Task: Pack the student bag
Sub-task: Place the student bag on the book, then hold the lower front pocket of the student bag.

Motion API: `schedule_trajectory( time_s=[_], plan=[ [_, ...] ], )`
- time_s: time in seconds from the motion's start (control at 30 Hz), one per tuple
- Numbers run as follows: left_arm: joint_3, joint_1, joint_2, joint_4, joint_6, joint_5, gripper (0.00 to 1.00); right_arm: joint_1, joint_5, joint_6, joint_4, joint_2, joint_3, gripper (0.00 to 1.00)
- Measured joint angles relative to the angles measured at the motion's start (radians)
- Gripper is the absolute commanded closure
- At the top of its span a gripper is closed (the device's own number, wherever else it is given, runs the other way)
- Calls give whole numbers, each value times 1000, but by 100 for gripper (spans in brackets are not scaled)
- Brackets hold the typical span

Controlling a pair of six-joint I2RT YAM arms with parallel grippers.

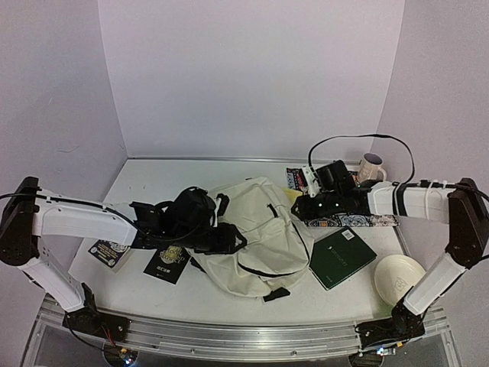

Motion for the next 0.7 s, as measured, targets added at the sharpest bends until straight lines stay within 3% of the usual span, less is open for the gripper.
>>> schedule_trajectory(
  time_s=[0.13, 0.37, 0.7],
  plan=[
    [19, 1, -39, -89, 52, -121, 38, -32, -44, -12, 15, -37, 6, 36],
    [89, 6, -70, -178, 122, -265, 31, -48, -112, -6, 29, 10, 33, 31],
    [276, 29, 97, -201, 176, -251, 31, -82, -169, 28, 50, 181, 40, 25]
  ],
)
